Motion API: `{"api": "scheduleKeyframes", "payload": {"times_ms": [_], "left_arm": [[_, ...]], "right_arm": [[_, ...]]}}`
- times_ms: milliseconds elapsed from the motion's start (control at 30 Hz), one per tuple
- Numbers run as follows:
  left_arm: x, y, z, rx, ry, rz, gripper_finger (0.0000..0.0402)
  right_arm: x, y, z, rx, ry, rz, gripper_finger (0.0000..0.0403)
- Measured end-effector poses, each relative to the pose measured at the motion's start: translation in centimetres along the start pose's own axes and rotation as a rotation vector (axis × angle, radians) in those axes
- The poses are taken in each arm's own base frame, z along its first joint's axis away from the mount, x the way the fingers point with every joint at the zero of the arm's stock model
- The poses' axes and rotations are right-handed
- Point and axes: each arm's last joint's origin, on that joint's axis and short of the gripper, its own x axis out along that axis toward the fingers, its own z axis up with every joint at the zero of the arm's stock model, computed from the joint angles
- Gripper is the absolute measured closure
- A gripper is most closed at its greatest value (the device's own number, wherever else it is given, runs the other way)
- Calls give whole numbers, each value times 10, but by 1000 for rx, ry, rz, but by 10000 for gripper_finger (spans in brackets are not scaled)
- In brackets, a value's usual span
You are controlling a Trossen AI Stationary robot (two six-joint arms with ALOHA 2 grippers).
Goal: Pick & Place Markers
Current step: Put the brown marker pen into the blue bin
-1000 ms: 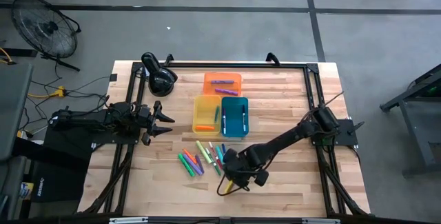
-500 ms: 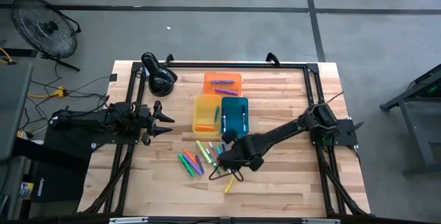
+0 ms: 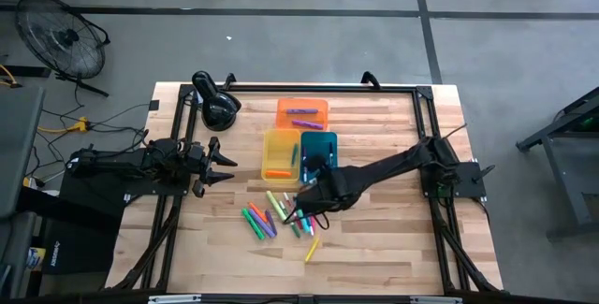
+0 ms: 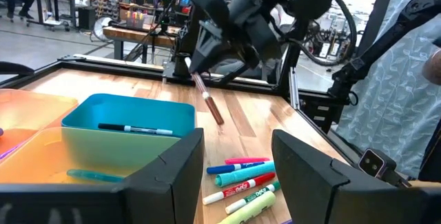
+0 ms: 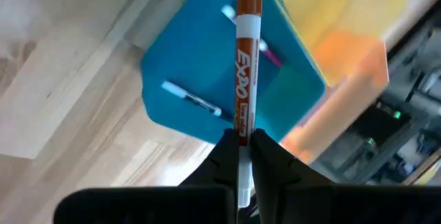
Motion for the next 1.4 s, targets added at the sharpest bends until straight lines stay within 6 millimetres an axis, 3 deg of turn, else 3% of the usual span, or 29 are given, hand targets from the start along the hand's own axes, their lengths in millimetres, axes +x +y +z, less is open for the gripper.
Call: {"api": "scheduleKeyframes", "payload": {"times_ms": [133,333,667,867,1000,1400], "left_arm": [[0,0,0,0,0,0,232],[0,0,0,0,0,0,232],[0,0,0,0,0,0,232],[0,0,0,0,0,0,232],[0,0,0,0,0,0,232],[0,0,0,0,0,0,232]], "right_arm": [[4,-11,-11,197,26,59,393],[19,-28,-22,633,48,269,393],[29,-54,-44,1114,106,381,393],[39,-69,-45,1326,61,413,389],[56,-72,-41,1461,27,417,393],[93,-58,-42,1656,97,473,390]]}}
